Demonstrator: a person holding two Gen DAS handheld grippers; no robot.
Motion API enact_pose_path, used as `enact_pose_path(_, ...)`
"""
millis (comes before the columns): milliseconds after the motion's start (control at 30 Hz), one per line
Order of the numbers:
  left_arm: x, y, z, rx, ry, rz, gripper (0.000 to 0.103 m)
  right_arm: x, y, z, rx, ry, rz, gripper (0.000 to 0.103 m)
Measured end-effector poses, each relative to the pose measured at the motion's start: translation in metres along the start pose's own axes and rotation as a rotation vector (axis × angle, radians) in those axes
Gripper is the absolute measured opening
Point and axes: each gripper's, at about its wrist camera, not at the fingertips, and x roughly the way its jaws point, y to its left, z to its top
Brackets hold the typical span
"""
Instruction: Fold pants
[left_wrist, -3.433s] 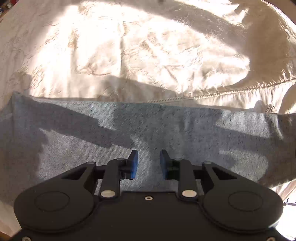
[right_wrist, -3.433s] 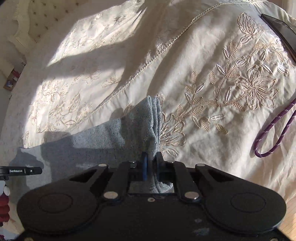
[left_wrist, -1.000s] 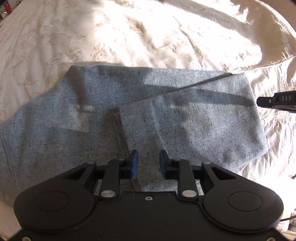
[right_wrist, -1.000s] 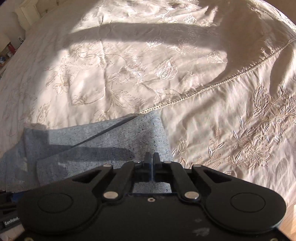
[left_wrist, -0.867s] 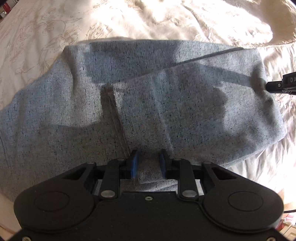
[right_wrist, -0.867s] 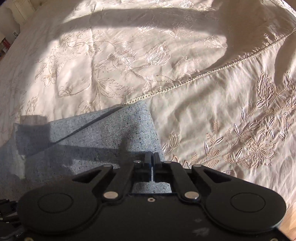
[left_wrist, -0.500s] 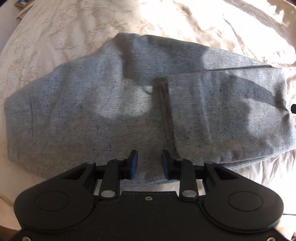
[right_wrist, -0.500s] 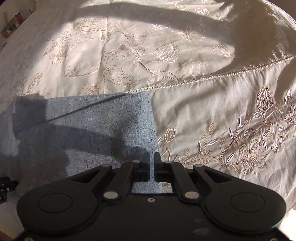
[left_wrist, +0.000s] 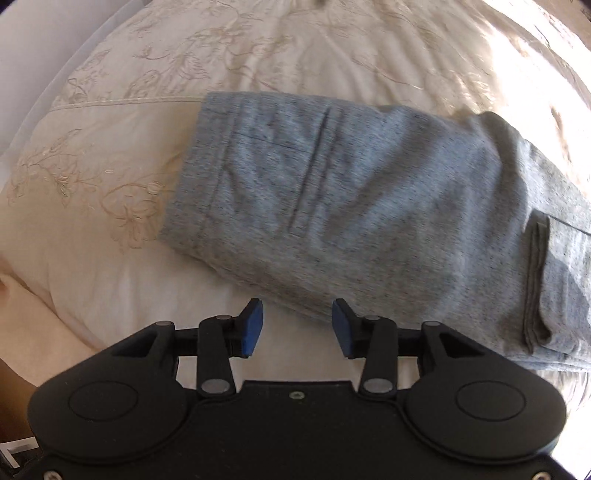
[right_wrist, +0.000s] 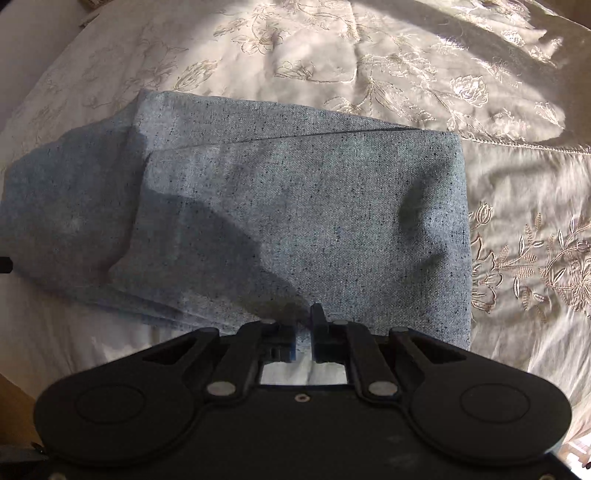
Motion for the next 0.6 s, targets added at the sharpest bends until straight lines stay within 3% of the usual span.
enact_pose_path(300,0.021,0.083,0.038,0.071,-0.068,-0.073,0.062,-0.012,0.086,0.027,0.088,-0.054,0.036,0.012)
enact_pose_path(467,0.053,0.086,0.052,0.203,-0.022,-0.142,0.074,-0.011,0.14,0.037,0.082,-0.058,0.047,0.012)
enact_pose_path(600,0.088,0.084,0.059,0.216,0.023,-0.217,0.088,-0.006,0.167,0.039,0.101,-0.05,0.04,0.012)
